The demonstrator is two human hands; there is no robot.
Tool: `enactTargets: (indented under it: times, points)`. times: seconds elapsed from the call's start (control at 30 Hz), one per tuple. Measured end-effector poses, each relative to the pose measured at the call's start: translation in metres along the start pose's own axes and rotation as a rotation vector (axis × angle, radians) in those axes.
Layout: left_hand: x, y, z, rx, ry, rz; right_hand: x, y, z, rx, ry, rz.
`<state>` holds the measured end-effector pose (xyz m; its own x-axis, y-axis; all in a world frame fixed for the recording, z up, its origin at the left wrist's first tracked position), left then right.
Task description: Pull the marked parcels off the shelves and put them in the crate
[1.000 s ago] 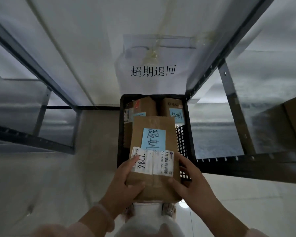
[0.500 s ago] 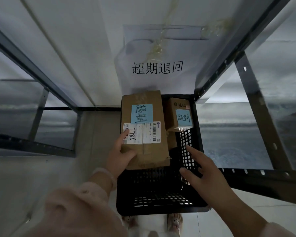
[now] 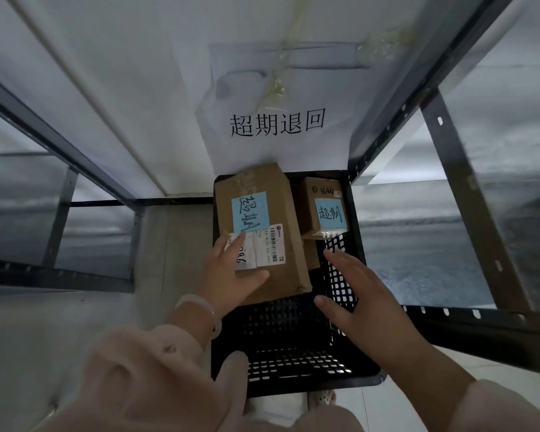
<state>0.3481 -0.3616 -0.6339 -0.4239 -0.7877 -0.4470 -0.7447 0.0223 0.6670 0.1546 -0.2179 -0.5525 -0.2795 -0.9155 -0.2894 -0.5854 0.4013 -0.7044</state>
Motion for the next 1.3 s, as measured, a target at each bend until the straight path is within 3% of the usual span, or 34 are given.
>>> enactTargets:
  times: [0.13,0.4,0.57,1.0,1.3]
  points:
    - [-0.029,0.038,-0.021,0.089,0.024,0.166,-0.012,-0.022,-0.020,-0.129,0.072,-0.045]
    - [-0.122,0.146,-0.070,0.481,0.331,0.620,-0.085,-0.089,-0.074,-0.252,0.343,-0.149]
    - [-0.196,0.197,-0.065,0.518,0.342,0.768,-0.164,-0.103,-0.105,-0.318,0.412,-0.220]
    - [-0.367,0.334,0.054,0.513,0.495,0.969,-0.376,-0.022,-0.235,-0.447,0.659,-0.100]
    - [-0.405,0.405,0.152,0.496,0.416,0.969,-0.453,0.050,-0.297,-0.407,0.732,0.005]
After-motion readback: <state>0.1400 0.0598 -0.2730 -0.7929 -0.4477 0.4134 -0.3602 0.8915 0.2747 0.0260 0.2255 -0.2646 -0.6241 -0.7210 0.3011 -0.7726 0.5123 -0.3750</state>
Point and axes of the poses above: each hand's wrist, its own x-axis towards the middle knuckle, its own z-axis out of the palm, y = z × x, the point moved 4 cm from there along x, towards the middle knuckle, and after that the axes turned 4 degrees about x, right-handed, at the moved point
